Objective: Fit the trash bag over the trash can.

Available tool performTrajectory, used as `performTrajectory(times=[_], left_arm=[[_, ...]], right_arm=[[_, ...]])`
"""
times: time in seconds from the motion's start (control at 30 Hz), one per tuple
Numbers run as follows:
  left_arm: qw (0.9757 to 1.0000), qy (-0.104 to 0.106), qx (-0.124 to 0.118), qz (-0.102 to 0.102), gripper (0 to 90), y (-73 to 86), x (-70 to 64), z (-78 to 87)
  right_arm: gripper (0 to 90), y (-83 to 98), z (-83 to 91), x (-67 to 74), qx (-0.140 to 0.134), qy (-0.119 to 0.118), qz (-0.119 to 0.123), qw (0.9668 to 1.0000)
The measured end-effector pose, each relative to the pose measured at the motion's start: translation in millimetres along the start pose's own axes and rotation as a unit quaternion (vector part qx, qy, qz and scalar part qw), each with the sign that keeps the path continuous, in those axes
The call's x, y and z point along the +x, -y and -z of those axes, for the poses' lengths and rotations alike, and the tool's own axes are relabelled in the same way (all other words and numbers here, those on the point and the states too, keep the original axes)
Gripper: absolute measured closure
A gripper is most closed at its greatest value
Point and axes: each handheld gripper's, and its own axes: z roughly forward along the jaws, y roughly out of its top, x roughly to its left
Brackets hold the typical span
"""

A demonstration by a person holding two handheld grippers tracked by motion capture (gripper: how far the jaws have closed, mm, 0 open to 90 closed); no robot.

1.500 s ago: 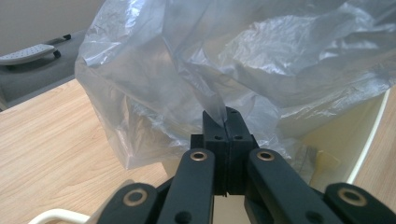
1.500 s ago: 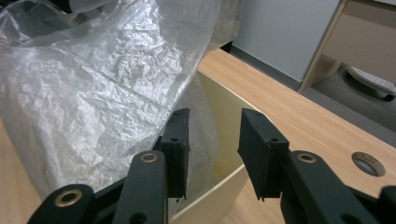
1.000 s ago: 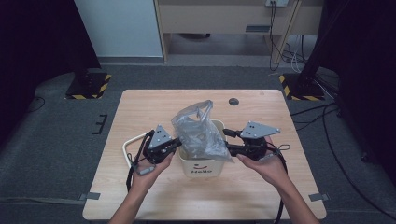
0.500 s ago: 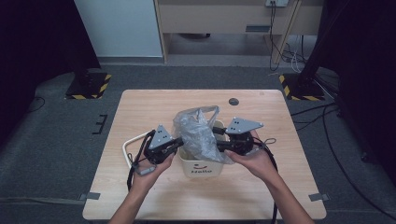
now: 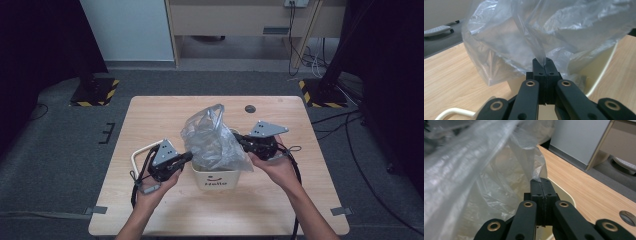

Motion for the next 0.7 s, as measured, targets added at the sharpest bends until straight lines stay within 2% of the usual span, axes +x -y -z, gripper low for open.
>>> performTrajectory(times=[0.3,0.7], left_arm=[[1.0,0.006,0.001,0.002,90.0,9.7,-4.5,10.2],[0.9998,0.009,0.012,0.01,90.0,27.7,-8.4,17.1]], right_arm=[[90.0,12.0,-1.1,-15.7,0.014,0.025,-0.012,0.9995],[90.0,28.1,-5.8,-35.3,0.035,0.05,-0.042,0.9973]])
